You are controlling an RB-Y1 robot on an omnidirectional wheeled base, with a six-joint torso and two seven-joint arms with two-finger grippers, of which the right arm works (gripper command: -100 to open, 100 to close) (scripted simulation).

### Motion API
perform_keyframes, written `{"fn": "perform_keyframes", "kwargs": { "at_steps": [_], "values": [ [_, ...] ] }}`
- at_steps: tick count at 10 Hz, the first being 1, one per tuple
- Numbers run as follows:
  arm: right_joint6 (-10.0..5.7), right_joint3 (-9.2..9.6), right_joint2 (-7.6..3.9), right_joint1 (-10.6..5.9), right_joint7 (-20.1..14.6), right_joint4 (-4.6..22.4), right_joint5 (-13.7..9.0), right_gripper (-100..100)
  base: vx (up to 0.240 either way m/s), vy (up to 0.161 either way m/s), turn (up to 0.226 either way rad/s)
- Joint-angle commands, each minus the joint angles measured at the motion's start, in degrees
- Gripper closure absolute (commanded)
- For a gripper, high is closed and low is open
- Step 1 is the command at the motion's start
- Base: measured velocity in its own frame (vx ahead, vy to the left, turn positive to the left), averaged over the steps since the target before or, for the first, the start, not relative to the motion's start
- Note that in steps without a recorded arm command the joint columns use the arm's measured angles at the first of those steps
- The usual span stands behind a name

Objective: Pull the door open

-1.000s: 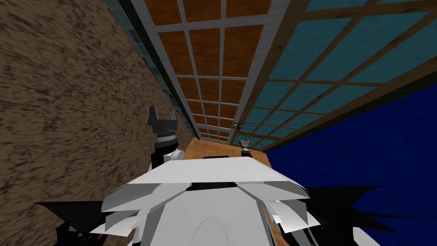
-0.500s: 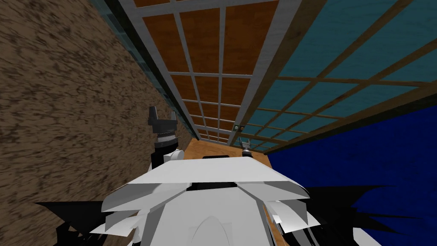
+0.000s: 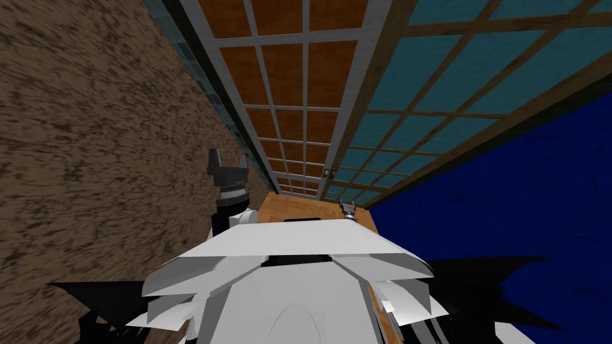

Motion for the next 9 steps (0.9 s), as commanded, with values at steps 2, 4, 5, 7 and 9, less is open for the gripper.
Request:
{"fn": "perform_keyframes", "kwargs": {
  "at_steps": [2, 4, 5, 7, 9],
  "values": [
    [-0.69, -0.63, -0.69, 1.21, -0.66, 2.61, -0.42, -100, -0.114, -0.016, -0.034],
    [-0.79, -1.80, -1.78, 3.05, -1.19, 4.76, -1.20, -100, -0.169, -0.019, -0.083],
    [-0.82, -2.07, -2.03, 3.45, -1.32, 5.25, -1.38, -100, -0.124, 0.015, -0.042],
    [-0.99, -3.49, -3.34, 5.12, -2.08, 7.74, -2.32, -100, -0.116, -0.023, -0.046],
    [-1.31, -5.11, -4.82, 5.65, -3.28, 10.44, -3.38, -100, -0.063, -0.019, 0.040]
  ]
}}
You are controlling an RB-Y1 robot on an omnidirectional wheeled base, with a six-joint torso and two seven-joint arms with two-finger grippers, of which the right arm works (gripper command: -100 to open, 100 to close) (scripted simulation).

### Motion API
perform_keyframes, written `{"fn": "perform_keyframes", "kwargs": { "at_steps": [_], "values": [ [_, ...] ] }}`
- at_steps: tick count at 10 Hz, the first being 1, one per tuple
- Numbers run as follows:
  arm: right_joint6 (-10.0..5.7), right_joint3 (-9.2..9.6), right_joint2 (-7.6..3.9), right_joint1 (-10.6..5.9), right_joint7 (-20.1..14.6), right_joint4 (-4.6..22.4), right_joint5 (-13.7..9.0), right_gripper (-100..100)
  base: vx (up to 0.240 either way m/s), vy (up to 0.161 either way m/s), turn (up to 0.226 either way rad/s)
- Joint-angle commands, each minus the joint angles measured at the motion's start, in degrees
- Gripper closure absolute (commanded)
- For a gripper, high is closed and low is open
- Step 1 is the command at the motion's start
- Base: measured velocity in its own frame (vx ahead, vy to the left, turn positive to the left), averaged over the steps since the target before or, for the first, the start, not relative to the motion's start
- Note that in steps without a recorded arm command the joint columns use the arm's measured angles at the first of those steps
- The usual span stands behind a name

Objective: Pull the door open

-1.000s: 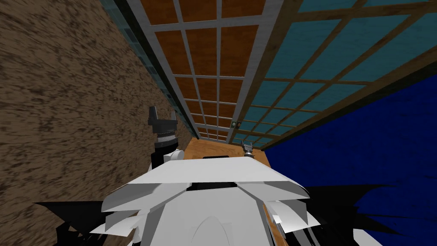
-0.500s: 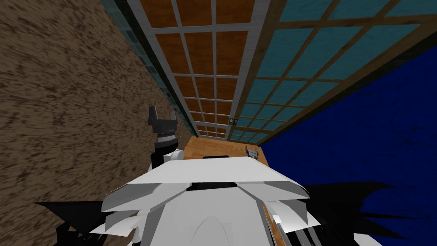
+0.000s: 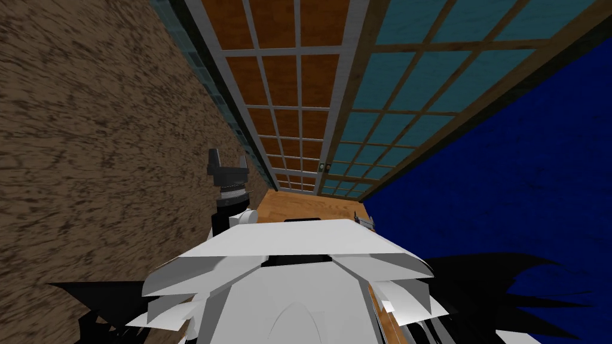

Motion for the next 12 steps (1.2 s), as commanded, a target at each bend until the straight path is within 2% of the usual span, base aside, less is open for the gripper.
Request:
{"fn": "perform_keyframes", "kwargs": {
  "at_steps": [1, 4, 11, 12],
  "values": [
    [0.11, -0.79, -0.40, 0.00, -0.29, 0.27, -0.49, -100, 0.113, 0.000, 0.133],
    [-0.06, -0.81, -0.42, -1.56, -0.74, 0.23, -0.50, -100, 0.168, -0.019, 0.095],
    [-0.39, 0.27, 0.56, -6.95, -1.38, -1.77, 0.19, -100, 0.190, -0.015, 0.112],
    [-0.39, 0.27, 0.56, -6.95, -1.38, -1.77, 0.19, -100, 0.126, -0.014, 0.032]
  ]
}}
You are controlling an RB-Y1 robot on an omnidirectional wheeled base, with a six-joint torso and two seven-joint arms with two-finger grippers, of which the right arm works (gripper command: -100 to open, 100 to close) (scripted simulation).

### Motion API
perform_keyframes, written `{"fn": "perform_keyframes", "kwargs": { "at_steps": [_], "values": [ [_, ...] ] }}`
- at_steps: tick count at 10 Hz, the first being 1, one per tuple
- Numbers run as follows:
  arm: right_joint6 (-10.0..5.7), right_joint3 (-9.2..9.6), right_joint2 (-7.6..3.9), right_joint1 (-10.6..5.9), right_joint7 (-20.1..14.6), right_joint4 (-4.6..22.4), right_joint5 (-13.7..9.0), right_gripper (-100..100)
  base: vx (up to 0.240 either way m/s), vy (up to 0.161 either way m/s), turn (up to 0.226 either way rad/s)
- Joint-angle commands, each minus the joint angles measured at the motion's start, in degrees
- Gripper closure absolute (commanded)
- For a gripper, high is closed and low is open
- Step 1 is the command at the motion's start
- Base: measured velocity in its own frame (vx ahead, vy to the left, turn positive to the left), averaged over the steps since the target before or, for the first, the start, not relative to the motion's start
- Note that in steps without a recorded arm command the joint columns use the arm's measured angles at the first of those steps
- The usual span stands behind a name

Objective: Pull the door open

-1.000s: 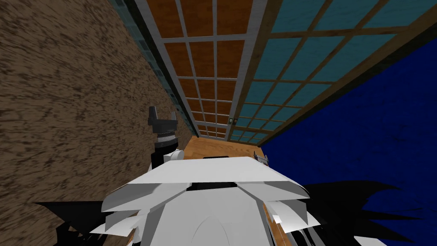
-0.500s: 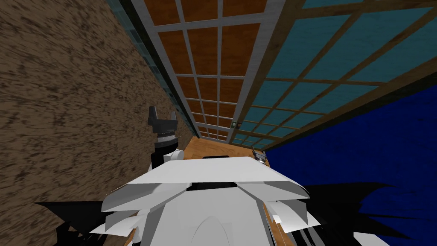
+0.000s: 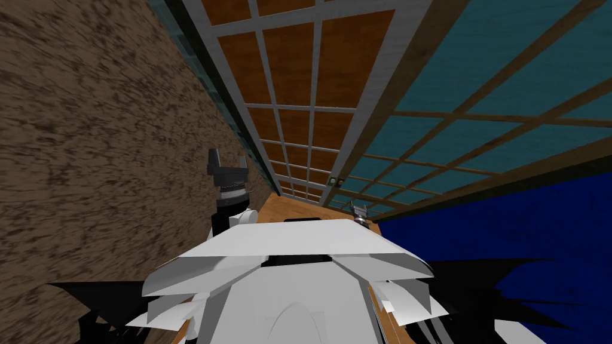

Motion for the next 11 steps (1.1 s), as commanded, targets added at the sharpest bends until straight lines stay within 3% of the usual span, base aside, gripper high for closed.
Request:
{"fn": "perform_keyframes", "kwargs": {
  "at_steps": [1, 6, 7, 8, 11],
  "values": [
    [0.09, 0.39, 0.42, -1.51, 0.17, -0.82, 0.26, -100, 0.158, -0.002, 0.109],
    [-0.07, 1.53, 1.46, -5.37, 0.02, -2.84, 0.99, -100, 0.201, 0.000, 0.101],
    [-0.22, 1.48, 1.53, -3.90, 0.11, -2.56, 0.93, -100, 0.071, 0.010, 0.029],
    [-0.22, 1.48, 1.53, -3.90, 0.11, -2.56, 0.93, 100, -0.016, 0.003, -0.019],
    [-0.22, 1.48, 1.53, -3.90, 0.11, -2.56, 0.93, 100, -0.016, 0.006, 0.011]
  ]
}}
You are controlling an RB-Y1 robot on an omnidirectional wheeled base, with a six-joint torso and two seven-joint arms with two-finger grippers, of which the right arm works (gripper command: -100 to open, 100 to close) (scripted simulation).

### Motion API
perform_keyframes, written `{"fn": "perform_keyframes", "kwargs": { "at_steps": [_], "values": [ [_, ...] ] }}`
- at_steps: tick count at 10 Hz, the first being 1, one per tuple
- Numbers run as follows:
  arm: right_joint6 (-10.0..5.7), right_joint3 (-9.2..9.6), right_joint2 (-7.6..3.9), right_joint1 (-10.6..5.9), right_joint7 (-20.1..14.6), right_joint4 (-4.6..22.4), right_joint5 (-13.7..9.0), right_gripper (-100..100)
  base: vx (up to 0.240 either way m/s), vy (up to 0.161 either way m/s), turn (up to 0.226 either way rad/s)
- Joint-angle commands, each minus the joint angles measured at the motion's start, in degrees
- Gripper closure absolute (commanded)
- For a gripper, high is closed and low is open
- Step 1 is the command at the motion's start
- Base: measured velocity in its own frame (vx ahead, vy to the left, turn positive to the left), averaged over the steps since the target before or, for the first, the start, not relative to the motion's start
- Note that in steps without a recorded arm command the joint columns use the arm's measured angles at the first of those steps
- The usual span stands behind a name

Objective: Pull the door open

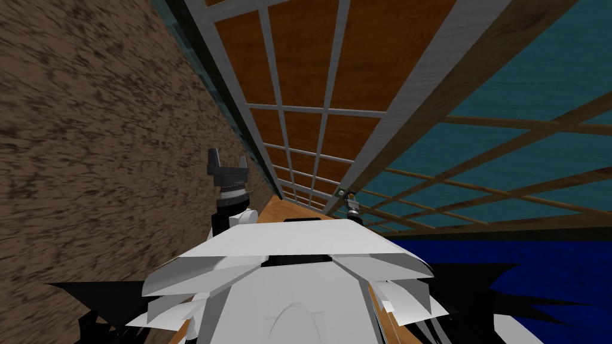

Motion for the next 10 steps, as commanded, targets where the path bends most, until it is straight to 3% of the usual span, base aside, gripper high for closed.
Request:
{"fn": "perform_keyframes", "kwargs": {
  "at_steps": [1, 2, 3, 7, 8, 10],
  "values": [
    [-0.07, -0.28, -0.23, 0.19, -0.03, 0.14, -0.15, 100, 0.000, 0.000, 0.000],
    [-0.07, -0.28, -0.23, 0.19, -0.03, 0.14, -0.15, 100, 0.000, 0.000, 0.000],
    [0.08, -0.38, -0.26, 1.23, 0.01, 0.87, -0.16, 100, -0.122, -0.003, -0.031],
    [0.10, -0.49, -0.33, 1.55, 0.01, 1.09, -0.21, 100, -0.091, 0.018, -0.024],
    [0.15, -0.81, -0.55, 2.51, 0.01, 1.78, -0.34, 100, -0.069, -0.020, -0.050],
    [0.15, -0.81, -0.55, 2.51, 0.01, 0.59, -0.34, 100, -0.084, -0.012, -0.035]
  ]
}}
